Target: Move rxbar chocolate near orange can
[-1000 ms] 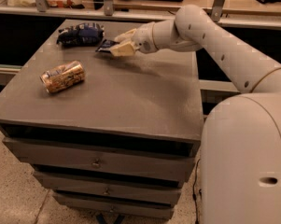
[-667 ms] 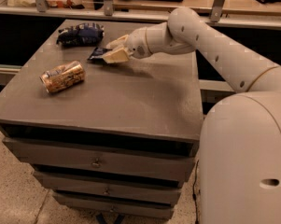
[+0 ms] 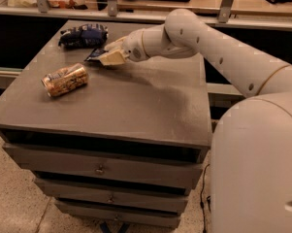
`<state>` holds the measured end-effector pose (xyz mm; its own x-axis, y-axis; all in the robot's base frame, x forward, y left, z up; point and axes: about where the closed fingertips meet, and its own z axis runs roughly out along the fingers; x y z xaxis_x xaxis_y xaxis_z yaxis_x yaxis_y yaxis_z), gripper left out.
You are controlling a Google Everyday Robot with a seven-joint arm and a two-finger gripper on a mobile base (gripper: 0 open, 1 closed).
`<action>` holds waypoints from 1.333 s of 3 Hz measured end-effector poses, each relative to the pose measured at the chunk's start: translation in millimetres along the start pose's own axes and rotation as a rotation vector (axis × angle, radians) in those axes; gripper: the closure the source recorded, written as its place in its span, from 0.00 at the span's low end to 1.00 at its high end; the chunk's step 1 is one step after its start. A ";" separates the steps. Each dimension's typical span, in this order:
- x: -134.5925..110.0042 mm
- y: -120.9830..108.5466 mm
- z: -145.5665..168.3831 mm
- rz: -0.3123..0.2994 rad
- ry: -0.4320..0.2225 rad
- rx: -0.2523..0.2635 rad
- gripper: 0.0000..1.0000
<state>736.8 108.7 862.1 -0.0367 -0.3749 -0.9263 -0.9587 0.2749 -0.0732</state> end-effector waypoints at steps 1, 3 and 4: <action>-3.1 -13.6 6.9 0.019 -0.004 0.083 1.00; -9.4 -36.5 19.6 0.040 -0.017 0.200 0.83; -10.2 -38.3 22.2 0.050 -0.007 0.223 0.59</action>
Offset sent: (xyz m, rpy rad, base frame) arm 0.0512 -0.0017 0.0063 0.0311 -0.0651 -0.2512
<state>780.2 121.6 866.1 -0.0797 -0.3501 -0.9333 -0.8696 0.4821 -0.1066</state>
